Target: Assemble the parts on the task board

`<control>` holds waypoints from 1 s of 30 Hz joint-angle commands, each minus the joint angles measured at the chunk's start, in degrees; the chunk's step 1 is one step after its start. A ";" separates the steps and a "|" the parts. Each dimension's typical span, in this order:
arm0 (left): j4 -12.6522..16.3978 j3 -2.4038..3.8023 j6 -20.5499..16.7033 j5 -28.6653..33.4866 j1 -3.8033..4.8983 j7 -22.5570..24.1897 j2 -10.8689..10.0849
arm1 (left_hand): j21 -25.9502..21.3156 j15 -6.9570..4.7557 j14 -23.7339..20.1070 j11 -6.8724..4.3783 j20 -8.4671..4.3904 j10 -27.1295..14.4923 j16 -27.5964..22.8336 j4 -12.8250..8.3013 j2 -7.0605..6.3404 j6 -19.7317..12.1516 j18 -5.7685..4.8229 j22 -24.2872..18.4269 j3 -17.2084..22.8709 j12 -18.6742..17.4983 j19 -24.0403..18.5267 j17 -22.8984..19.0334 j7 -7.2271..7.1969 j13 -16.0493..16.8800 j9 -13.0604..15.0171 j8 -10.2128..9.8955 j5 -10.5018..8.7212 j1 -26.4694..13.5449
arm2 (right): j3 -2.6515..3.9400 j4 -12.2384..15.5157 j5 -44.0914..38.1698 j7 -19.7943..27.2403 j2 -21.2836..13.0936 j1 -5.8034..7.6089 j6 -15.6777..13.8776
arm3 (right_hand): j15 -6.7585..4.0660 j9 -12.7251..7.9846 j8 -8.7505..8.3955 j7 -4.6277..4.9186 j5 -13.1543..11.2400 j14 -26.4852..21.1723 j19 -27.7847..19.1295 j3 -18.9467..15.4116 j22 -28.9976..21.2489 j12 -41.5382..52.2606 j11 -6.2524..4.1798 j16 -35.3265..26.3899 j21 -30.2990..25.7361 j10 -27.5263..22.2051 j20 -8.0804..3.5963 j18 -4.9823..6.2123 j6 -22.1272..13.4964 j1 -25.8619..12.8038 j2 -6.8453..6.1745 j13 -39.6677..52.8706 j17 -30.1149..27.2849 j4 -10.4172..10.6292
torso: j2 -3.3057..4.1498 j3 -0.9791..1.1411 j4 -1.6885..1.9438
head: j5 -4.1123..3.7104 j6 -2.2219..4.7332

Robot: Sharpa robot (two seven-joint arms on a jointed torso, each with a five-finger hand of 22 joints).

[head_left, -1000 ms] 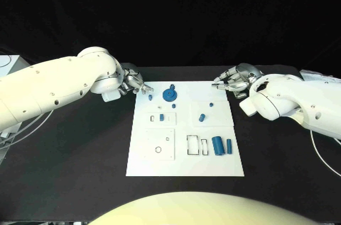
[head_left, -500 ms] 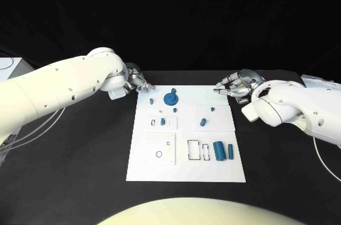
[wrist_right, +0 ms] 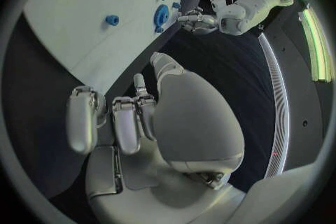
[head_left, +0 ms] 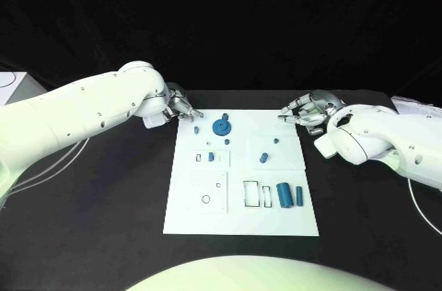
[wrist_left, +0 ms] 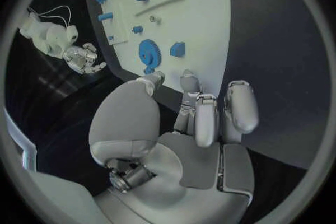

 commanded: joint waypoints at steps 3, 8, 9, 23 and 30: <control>-0.31 -0.22 3.88 -0.71 0.01 0.40 0.42 | 0.16 0.41 4.42 0.21 0.47 0.15 0.34 -0.02 -0.42 0.39 0.73 0.06 -0.48 0.34 -0.06 10.32 -0.04 0.03 -0.03 0.24 -0.24 -0.04 | 0.00 0.09 -0.05 1.20 0.07 -0.03 -0.04 | -0.28 0.06 0.31 -0.01 0.21 4.28 -0.07 0.28 5.29 -0.34 -0.14 -0.19 -0.35 -0.42 -0.01 0.79 -0.27 -0.50 -0.05 7.65 8.57 -0.06 | -0.04 0.03 -0.02 | 0.10 0.03; -0.24 -0.41 4.76 -0.87 -0.04 0.33 0.51 | 0.17 0.40 4.44 0.20 0.46 0.18 0.38 -0.03 -0.38 0.42 0.73 0.08 -0.51 0.40 -0.06 10.38 -0.06 0.10 -0.04 0.26 -0.23 -0.02 | 0.00 0.05 0.20 1.97 0.12 -0.03 -0.85 | -0.27 0.06 0.38 -0.01 0.24 4.27 -0.04 0.48 5.32 -0.33 -0.13 -0.21 -0.33 -0.41 -0.01 0.78 -0.34 -0.61 -0.01 7.66 8.55 -0.06 | -0.04 0.02 -0.02 | 0.11 0.05; -0.20 -0.43 4.90 -0.89 -0.05 0.32 0.51 | 0.17 0.40 4.44 0.20 0.46 0.18 0.38 -0.03 -0.38 0.42 0.73 0.08 -0.51 0.40 -0.06 10.38 -0.06 0.10 -0.04 0.26 -0.23 -0.02 | 0.00 0.04 0.27 2.16 0.13 -0.03 -1.01 | -0.27 0.06 0.38 -0.01 0.24 4.27 -0.04 0.48 5.32 -0.33 -0.13 -0.21 -0.33 -0.41 -0.01 0.78 -0.34 -0.61 -0.01 7.66 8.55 -0.06 | -0.03 0.03 -0.02 | 0.11 0.05; 0.08 -0.57 6.62 -1.22 -0.08 0.13 0.43 | 0.23 0.24 4.52 -0.02 0.40 0.26 0.53 -0.19 0.25 1.04 0.71 0.23 -0.66 0.72 -0.01 10.64 -0.33 0.29 -0.02 0.74 -0.06 0.61 | 0.00 -0.03 0.91 4.01 0.24 -0.03 -2.42 | -0.28 0.07 0.43 -0.01 0.28 4.23 -0.18 0.62 5.08 -0.50 -0.13 -0.29 -0.69 -0.58 -0.02 0.86 -0.34 -0.56 0.02 7.47 8.40 -0.11 | 0.02 0.08 -0.04 | 0.23 -0.08; 0.32 -0.69 7.63 -1.26 -0.08 0.04 0.40 | 0.26 0.20 4.53 -0.08 0.37 0.28 0.56 -0.26 0.37 1.16 0.70 0.29 -0.67 0.79 0.01 10.67 -0.39 0.32 -0.02 0.85 -0.03 0.87 | 0.00 -0.05 0.94 4.11 0.25 -0.03 -2.57 | -0.28 0.07 0.43 -0.01 0.28 4.23 -0.18 0.62 5.08 -0.50 -0.13 -0.29 -0.69 -0.58 -0.02 0.86 -0.34 -0.56 0.02 7.47 8.40 -0.11 | 0.04 0.06 -0.02 | 0.23 -0.14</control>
